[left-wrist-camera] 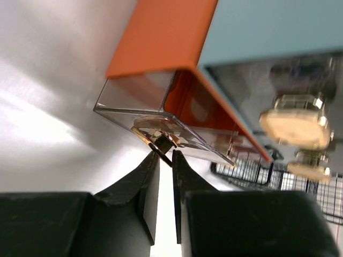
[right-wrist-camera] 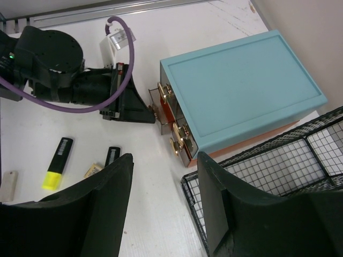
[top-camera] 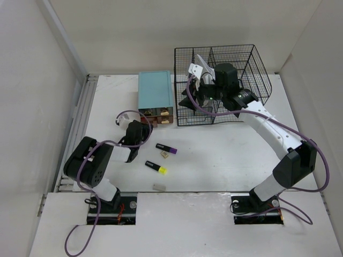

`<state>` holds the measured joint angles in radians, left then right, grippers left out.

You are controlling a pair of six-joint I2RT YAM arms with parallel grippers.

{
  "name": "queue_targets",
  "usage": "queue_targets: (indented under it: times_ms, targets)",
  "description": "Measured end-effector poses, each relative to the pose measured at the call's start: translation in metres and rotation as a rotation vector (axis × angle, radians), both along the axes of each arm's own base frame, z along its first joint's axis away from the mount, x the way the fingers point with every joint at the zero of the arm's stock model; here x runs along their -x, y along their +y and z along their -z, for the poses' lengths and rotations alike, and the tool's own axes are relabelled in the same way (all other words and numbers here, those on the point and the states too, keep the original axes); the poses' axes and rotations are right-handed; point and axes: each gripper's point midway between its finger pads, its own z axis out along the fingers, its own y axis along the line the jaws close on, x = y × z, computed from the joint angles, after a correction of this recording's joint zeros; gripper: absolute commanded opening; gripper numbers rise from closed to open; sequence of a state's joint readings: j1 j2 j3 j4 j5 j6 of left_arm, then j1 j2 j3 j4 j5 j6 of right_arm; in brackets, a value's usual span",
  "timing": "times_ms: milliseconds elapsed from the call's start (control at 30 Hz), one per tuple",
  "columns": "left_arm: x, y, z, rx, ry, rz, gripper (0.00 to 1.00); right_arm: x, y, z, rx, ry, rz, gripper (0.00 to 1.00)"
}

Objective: Organize the desk

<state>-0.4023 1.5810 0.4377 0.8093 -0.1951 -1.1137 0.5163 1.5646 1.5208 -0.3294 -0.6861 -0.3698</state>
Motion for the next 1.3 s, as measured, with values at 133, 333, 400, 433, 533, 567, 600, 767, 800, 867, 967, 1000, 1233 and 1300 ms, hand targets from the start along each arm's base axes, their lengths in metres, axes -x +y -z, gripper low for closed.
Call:
queue_targets:
  times_ms: [133,333,400,433,533,567,600,767,800,867,967,1000,1233,1300]
  targets:
    - [0.017,-0.001,0.001,0.002,0.005,0.01,0.09,0.0,0.0,0.0,0.0,0.0,0.0,0.57]
    - [0.043,0.0,0.0,0.009,0.008,0.021,0.27,0.001,0.0,0.0,-0.002,0.001,-0.006,0.57]
    - [0.048,0.0,-0.007,0.01,-0.01,0.024,0.48,0.001,0.001,0.0,-0.002,0.002,-0.007,0.57]
    - [0.049,0.0,-0.012,0.012,-0.024,0.024,0.59,0.001,0.001,0.0,-0.003,0.002,-0.008,0.57]
    - [0.049,0.001,-0.03,0.015,-0.071,0.021,0.68,0.002,0.001,0.001,-0.003,0.005,-0.013,0.57]
    - [0.05,0.002,-0.036,0.014,-0.086,0.02,0.69,0.003,0.001,0.002,-0.002,0.007,-0.014,0.57]
    - [0.051,0.002,-0.042,0.014,-0.101,0.02,0.69,0.003,0.001,0.003,-0.001,0.01,-0.014,0.57]
    - [0.06,0.002,-0.072,0.021,-0.169,0.034,0.65,0.004,0.001,0.006,0.001,0.016,-0.017,0.58]
    - [0.063,0.001,-0.079,0.025,-0.182,0.04,0.62,0.004,0.001,0.006,0.001,0.016,-0.017,0.58]
    - [0.07,0.0,-0.093,0.036,-0.212,0.055,0.42,0.003,0.001,0.006,0.004,0.014,-0.017,0.58]
    - [0.083,0.003,-0.113,0.044,-0.254,0.074,0.12,-0.003,-0.002,0.008,0.029,-0.018,0.016,0.58]
    - [0.086,0.004,-0.119,0.041,-0.267,0.078,0.05,-0.007,-0.005,0.01,0.048,-0.039,0.042,0.58]
    - [0.125,0.024,-0.212,0.023,-0.445,0.12,0.44,0.0,-0.007,0.008,0.188,-0.273,0.221,1.0]
    - [0.14,0.033,-0.251,0.008,-0.519,0.134,0.62,0.005,0.0,-0.002,0.173,-0.303,0.228,0.98]
